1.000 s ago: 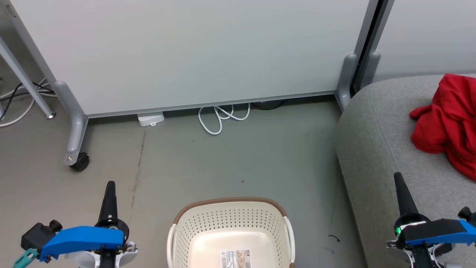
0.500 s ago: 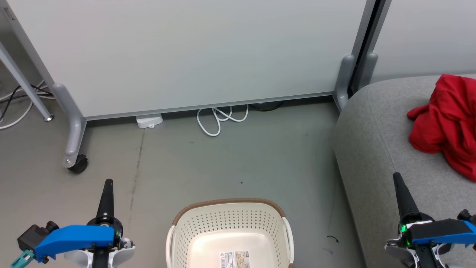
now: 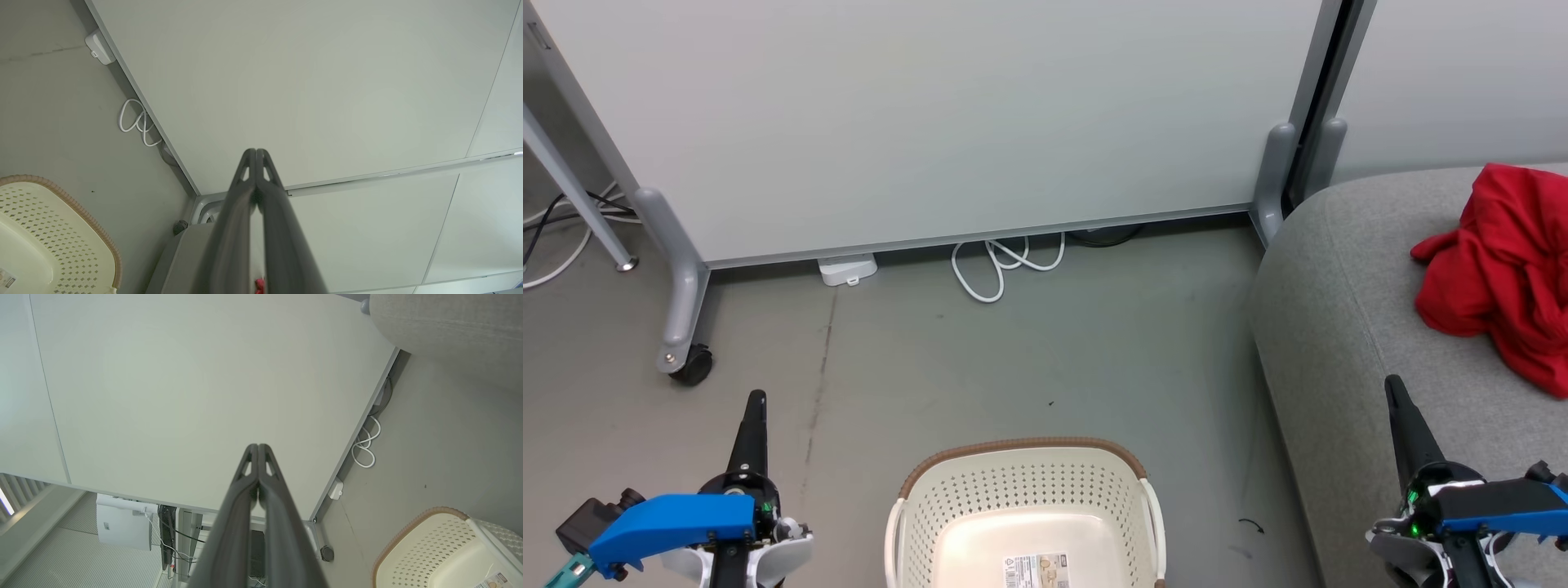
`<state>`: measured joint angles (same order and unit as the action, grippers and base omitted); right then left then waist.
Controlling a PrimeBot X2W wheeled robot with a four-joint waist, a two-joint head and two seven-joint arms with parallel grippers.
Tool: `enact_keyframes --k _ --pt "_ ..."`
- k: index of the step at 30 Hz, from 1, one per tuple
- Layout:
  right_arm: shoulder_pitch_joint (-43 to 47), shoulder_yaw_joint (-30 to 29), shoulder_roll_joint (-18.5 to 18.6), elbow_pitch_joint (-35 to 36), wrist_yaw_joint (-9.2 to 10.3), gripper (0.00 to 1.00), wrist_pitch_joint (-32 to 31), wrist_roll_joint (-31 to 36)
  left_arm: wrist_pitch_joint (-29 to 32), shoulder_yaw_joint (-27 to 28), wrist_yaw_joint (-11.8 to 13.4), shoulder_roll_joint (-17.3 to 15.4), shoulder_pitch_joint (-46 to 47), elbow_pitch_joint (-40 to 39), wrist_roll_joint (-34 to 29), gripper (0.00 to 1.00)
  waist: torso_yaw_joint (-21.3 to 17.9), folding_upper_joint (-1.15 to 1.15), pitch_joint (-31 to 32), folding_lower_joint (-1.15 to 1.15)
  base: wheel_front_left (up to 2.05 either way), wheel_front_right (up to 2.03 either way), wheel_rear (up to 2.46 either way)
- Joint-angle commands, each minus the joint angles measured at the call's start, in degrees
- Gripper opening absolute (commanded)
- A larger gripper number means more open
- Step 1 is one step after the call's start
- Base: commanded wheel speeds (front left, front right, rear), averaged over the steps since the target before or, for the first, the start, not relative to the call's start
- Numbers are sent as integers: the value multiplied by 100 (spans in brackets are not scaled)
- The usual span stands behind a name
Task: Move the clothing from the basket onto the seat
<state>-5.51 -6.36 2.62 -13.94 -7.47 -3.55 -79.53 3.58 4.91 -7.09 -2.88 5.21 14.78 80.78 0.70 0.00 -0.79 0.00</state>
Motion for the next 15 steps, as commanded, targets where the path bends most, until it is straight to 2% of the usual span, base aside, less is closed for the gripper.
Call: enact_keyframes --k 1,15 --pt "-88 -13 38 13 -4 0 -40 -100 36 33 -43 -2 118 -46 82 0 -1 0 1 0 0 0 0" --pt "-95 -20 40 -1 -4 0 -199 -764 188 117 -57 0 125 -67 678 0 -37 0 32 0 0 0 0"
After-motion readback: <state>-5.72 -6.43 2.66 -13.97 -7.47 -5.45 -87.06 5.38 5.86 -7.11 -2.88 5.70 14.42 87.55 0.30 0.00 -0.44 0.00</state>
